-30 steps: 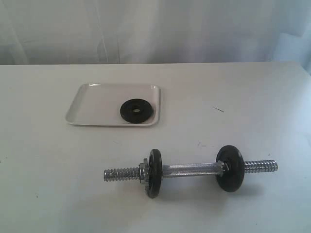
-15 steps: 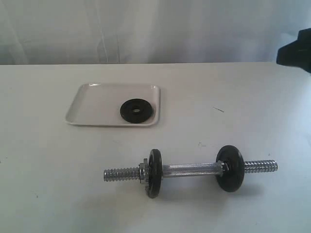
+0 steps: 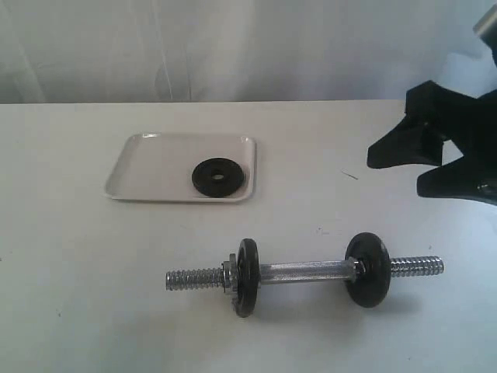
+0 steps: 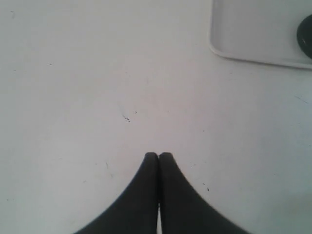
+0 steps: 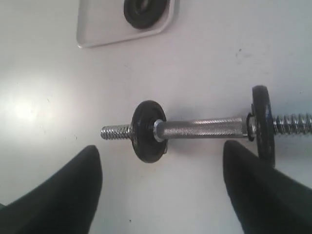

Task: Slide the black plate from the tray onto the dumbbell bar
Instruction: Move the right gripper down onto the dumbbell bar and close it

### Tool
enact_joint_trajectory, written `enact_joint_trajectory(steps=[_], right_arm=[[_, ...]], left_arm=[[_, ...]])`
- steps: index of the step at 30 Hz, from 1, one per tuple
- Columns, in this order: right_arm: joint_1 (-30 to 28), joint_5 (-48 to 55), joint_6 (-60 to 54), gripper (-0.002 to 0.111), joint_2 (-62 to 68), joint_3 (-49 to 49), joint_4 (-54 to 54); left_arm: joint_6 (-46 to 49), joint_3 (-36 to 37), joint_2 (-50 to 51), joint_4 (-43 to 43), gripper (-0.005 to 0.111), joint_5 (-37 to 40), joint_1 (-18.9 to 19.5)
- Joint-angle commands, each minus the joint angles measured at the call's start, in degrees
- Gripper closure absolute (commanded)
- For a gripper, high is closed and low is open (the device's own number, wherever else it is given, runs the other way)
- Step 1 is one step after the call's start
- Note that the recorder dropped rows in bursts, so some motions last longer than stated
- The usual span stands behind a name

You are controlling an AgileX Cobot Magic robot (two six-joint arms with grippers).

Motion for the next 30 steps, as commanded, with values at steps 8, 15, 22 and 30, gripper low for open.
enact_joint_trajectory(steps=[8, 15, 22, 30], right_arm=[[8.26, 0.42, 9.09, 0.042, 6.34, -4.58, -3.15], [19.53, -4.36, 20.65, 0.042, 12.69, -6.79, -11.76], [28.04, -4.39, 47.16, 0.042, 21.82, -9.87, -26.33], [28.04, -3.06, 63.18, 0.042, 24.3, -9.87, -32.11]], left_arm=[[5.6, -0.41, 5.35, -5.63, 0.107, 0.55, -0.05], [5.6, -0.41, 6.07, -6.81, 0.107, 0.31, -0.05], [5.6, -0.41, 6.07, -7.4, 0.107, 0.31, -0.05], [5.6, -0.41, 6.07, -8.9, 0.107, 1.19, -0.05]])
